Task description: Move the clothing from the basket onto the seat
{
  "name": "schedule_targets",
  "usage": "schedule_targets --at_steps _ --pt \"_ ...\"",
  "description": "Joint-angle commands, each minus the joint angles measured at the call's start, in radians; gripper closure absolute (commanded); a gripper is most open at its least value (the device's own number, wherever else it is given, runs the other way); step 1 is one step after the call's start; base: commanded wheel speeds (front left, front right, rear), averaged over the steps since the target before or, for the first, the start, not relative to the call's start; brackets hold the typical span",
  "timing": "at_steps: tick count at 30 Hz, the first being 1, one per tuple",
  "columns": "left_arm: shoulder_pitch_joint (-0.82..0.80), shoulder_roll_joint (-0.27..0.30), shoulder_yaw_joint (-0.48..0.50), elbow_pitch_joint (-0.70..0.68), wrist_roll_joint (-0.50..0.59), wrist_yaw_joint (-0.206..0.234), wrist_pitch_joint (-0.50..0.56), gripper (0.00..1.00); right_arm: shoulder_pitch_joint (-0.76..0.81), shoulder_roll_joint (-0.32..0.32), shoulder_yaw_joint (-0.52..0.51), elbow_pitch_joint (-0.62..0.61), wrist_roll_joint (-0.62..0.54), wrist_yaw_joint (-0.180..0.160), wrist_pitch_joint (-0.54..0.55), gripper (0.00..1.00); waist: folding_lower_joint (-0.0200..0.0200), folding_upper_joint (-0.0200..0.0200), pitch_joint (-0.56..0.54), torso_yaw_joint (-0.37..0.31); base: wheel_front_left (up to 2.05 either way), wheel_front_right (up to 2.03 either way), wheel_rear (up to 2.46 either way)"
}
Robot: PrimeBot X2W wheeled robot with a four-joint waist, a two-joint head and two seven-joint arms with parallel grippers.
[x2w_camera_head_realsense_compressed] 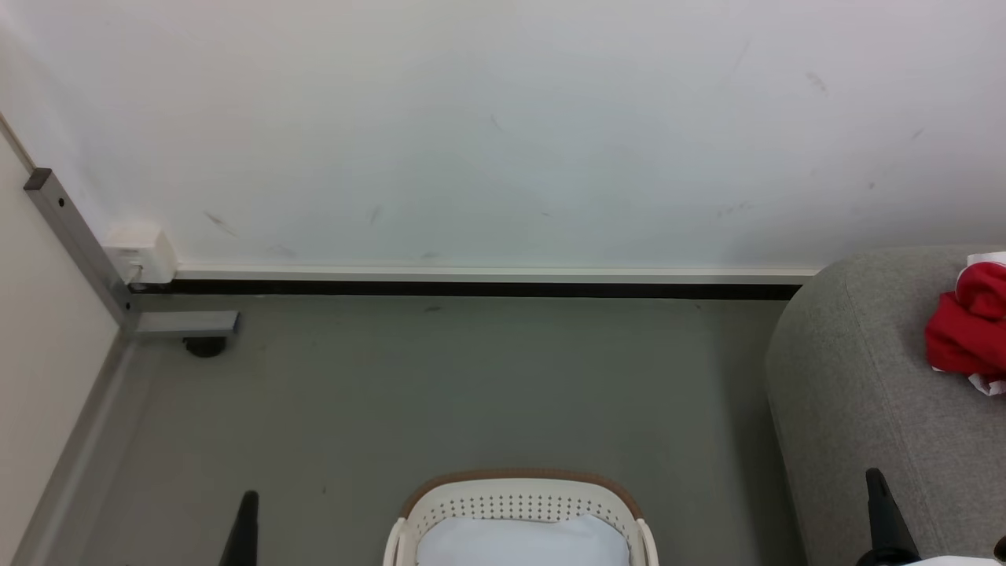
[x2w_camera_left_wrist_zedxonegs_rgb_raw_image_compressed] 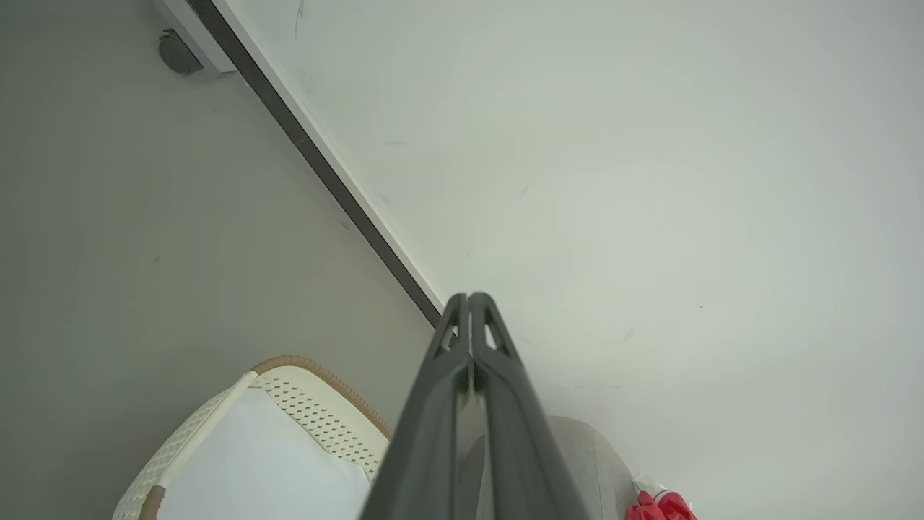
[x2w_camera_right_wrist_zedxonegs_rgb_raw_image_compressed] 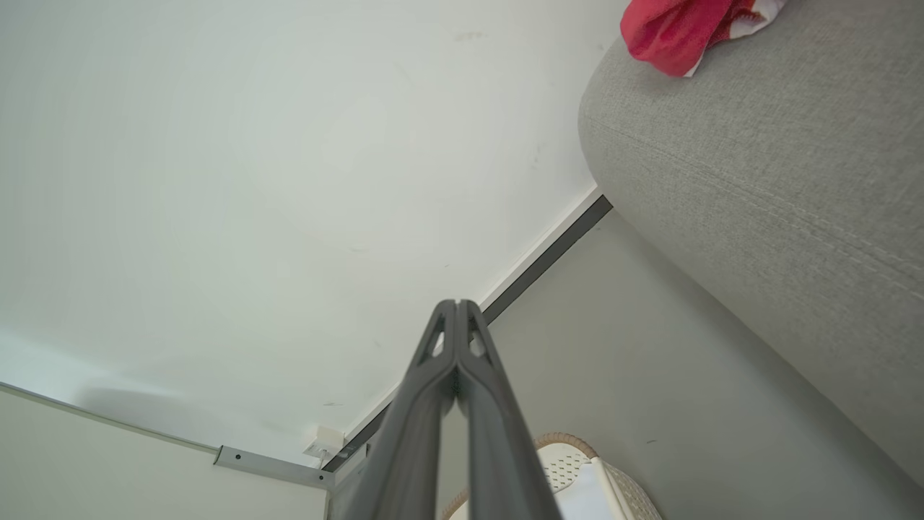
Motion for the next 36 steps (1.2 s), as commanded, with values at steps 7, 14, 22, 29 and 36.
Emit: schedule_targets --at_steps 7,14,22,29,36 --pt "-0.035 0.002 0.012 -0.01 -0.091 0.001 0.021 1.0 -0.03 -0.01 -0.015 -0.023 0.091 -0.001 0.024 1.0 -0.0001 -0.0001 0.002 0.002 0.0 0.0 0.0" --pt "-0.049 0.001 0.016 -0.01 -0.157 0.001 0.04 1.0 -0.035 -0.01 -0.023 -0.029 0.162 -0.001 0.043 1.0 -0.0001 -0.0001 0.005 0.005 0.0 0.0 0.0" --pt "-0.065 -0.001 0.022 -0.01 -0.228 0.001 0.061 1.0 -0.044 -0.011 -0.032 -0.038 0.237 -0.001 0.064 1.0 -0.0001 -0.0001 0.008 0.007 0.0 0.0 0.0" --pt "-0.077 -0.002 0.027 -0.01 -0.287 0.001 0.078 1.0 -0.048 -0.011 -0.04 -0.044 0.298 -0.001 0.08 1.0 -0.0001 -0.0001 0.01 0.01 0.0 0.0 0.0" --pt "-0.088 -0.004 0.031 -0.01 -0.342 0.001 0.093 1.0 -0.054 -0.011 -0.047 -0.049 0.357 -0.001 0.095 1.0 -0.0001 -0.0001 0.013 0.012 0.0 0.0 0.0"
